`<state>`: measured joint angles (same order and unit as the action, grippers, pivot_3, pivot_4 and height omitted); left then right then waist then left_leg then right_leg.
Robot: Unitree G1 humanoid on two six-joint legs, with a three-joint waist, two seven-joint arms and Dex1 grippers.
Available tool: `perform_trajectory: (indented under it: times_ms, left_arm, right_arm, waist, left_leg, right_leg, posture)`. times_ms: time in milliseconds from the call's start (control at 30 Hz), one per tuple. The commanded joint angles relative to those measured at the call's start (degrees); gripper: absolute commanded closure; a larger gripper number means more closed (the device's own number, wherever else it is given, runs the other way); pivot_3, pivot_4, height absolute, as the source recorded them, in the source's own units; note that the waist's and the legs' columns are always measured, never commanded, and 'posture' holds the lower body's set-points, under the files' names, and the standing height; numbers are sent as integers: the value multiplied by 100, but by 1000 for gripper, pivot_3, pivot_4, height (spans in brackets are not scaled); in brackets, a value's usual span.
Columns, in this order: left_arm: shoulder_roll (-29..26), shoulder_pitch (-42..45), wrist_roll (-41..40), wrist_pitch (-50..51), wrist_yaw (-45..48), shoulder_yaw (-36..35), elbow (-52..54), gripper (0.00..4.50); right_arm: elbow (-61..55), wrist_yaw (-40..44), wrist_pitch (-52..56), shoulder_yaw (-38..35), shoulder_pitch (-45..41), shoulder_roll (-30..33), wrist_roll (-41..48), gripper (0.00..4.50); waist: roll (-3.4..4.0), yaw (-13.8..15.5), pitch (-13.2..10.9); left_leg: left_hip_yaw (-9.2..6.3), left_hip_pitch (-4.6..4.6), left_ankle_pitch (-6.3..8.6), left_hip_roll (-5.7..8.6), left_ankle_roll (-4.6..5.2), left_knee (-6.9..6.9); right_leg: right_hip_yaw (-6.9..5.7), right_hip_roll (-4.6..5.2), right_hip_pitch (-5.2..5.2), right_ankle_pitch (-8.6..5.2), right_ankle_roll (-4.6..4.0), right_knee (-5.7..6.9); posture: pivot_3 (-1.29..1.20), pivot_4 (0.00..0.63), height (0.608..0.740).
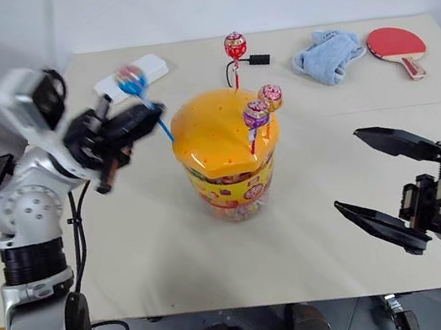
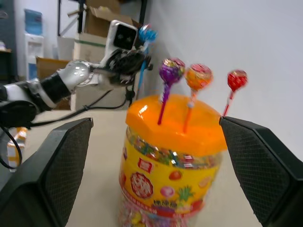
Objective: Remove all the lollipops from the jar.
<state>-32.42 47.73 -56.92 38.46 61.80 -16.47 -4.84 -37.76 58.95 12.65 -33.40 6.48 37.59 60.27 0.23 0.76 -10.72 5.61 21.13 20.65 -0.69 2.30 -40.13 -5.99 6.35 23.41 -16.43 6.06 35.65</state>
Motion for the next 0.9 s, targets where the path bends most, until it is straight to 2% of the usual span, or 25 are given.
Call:
perform_trajectory:
  times_ms: [33,100,167,267,333,467,567,733,900]
  left_arm:
    - [-609,-312,58,13,-124,-687,-358,4485]
    - [-995,-715,473,-250,-172,-882,-652,4485]
    - [-1461,-1589,1359,-923,-344,-946,-1085,4485]
    - [-1777,-2883,2190,-1406,-850,-1138,-1352,4485]
    - [-1716,-3472,2122,-1129,-1195,-1429,-1108,4485]
    - [-1535,-4497,2152,-673,-1605,-1474,-308,4485]
    - [-1344,-4747,2203,-513,-1934,-1398,66,4485]
    - [-1388,-4838,2088,38,-1950,-1281,330,4485]
    - [-1491,-4677,1981,434,-1943,-1358,395,3191]
  right_arm:
    - [-8,3,-92,381,-293,-116,57,0]
    - [74,101,-178,607,-458,-189,-54,0]
    - [213,291,-245,822,-650,-212,-199,0]
    - [463,543,-288,993,-889,-178,-282,0]
    - [601,700,-294,1057,-1001,-170,-289,0]
    - [780,1179,-430,1340,-1008,-187,-581,0]
    - [1041,1416,-541,1350,-1015,-113,-769,0]
    - [1403,1792,-663,1238,-855,131,-1022,0]
    - [1558,1581,-668,1084,-805,178,-1131,0]
  waist:
    - [0,-32,0]
    - [0,-64,0]
    - [1,-86,0]
    - [-3,-90,0]
    - [-10,-85,-2]
    - [-53,35,10]
    - [-50,70,11]
    - [-35,33,20]
    - [-31,24,22]
  left_leg:
    - [-1,-2,-1,-1,-2,0]
    - [1,-4,-1,0,-3,4]
    - [3,-5,-1,1,-3,7]
    - [16,-5,0,1,-2,13]
    - [14,0,4,-1,2,13]
    - [-28,9,14,-4,-4,9]
    - [-31,7,15,5,-3,9]
    - [-26,1,15,11,-2,15]
    - [-23,1,14,10,-2,16]
  right_leg:
    - [-3,-2,0,-1,-1,0]
    - [-5,-2,1,-1,-2,0]
    - [-11,-3,1,-1,-2,-2]
    - [-14,-1,9,-1,-2,-2]
    - [-7,14,12,-1,-2,-4]
    - [-8,46,4,-2,-5,-9]
    - [-12,70,0,-3,-6,-11]
    - [-15,75,1,-4,-7,-8]
    - [-17,73,2,-4,-9,-5]
  posture:
    - [0,150,740]
    - [0,150,740]
    - [0,150,740]
    - [0,150,740]
    - [0,150,740]
    - [0,150,740]
    - [0,150,740]
    - [0,150,740]
    - [0,150,740]
